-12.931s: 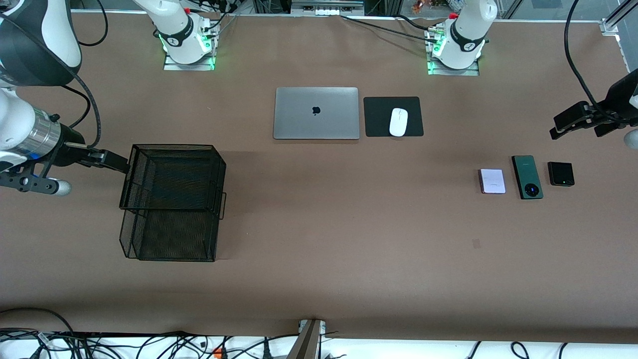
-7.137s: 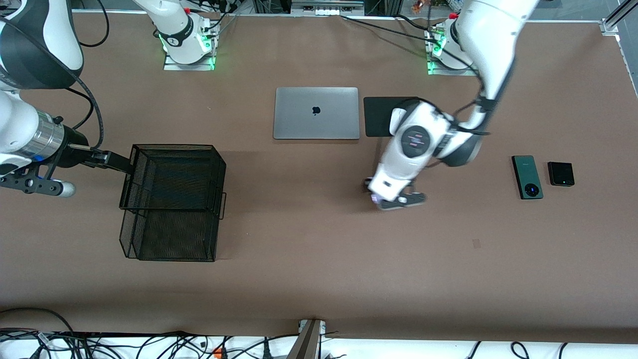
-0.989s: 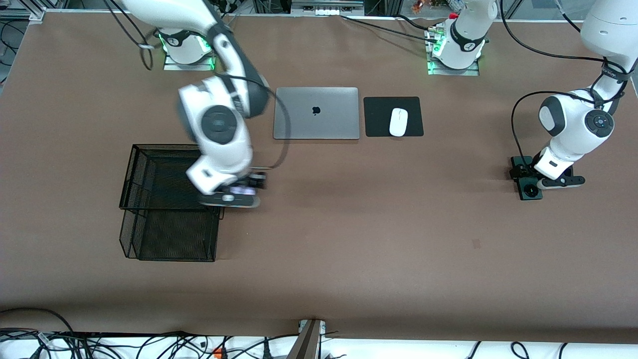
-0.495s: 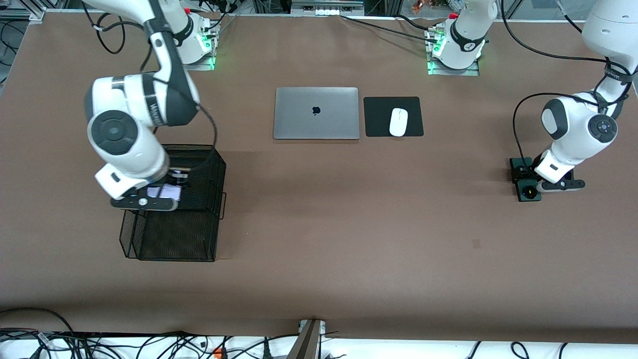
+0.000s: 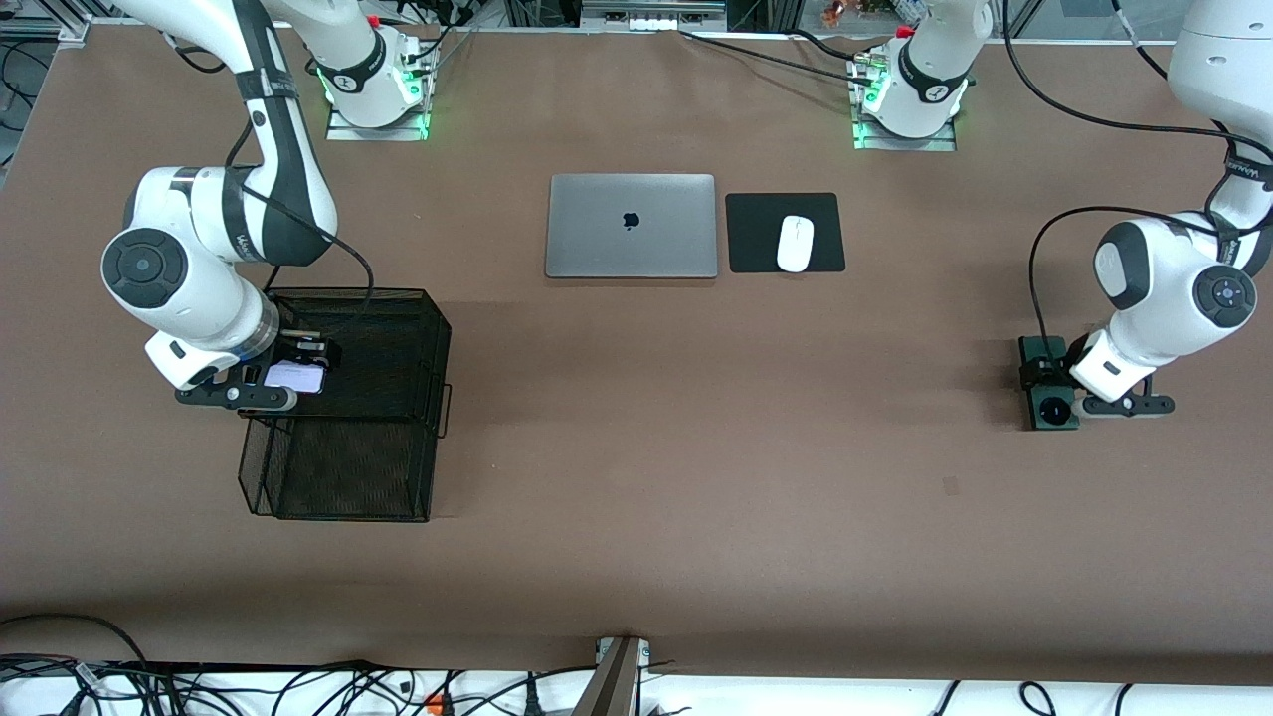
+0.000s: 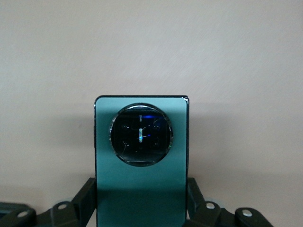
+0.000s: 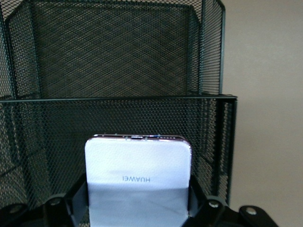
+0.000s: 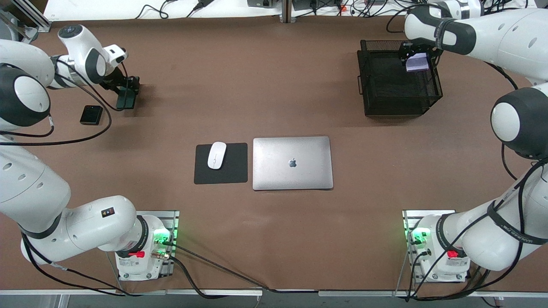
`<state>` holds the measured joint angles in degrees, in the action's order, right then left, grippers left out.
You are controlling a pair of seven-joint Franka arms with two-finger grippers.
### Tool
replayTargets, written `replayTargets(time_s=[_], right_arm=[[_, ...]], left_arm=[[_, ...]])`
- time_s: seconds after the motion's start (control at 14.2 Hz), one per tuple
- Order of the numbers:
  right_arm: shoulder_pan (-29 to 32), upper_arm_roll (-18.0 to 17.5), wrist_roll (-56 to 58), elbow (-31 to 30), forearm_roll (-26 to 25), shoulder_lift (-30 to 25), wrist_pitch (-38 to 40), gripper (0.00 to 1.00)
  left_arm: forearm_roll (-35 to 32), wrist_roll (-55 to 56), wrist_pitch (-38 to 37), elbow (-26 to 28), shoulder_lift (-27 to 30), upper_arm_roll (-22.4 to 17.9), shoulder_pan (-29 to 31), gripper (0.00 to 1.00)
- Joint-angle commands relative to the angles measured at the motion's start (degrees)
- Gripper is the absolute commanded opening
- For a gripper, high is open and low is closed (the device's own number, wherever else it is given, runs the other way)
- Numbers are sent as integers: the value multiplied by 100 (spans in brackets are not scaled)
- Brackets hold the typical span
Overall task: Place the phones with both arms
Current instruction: 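Lower the white phone into the holder while the left gripper carries the green phone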
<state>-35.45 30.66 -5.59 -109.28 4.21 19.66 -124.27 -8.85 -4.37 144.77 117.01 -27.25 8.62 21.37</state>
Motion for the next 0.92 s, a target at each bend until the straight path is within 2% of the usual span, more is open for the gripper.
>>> replayTargets(time_s=[0.0,0.14,0.42,0.57,0.85], right_arm=[[55,19,355,-357,325,-209,-326,0],[187,28,759,-366,641,-147,-300,0],[302,19,902,-392,687,-130,-247,0],[302,19,902,-401,870,-130,-247,0],[310,19,919,-401,994,-121,-239,2]], left_arm=[[50,707,-195,-537,-324,34,-631,0],[50,1374,-195,-792,-535,69,-1167,0],[68,2841,-195,-1162,-808,78,-2292,0],[76,3763,-238,-1407,-913,78,-2951,0],[68,5110,-678,-2391,-1404,78,-4085,0]])
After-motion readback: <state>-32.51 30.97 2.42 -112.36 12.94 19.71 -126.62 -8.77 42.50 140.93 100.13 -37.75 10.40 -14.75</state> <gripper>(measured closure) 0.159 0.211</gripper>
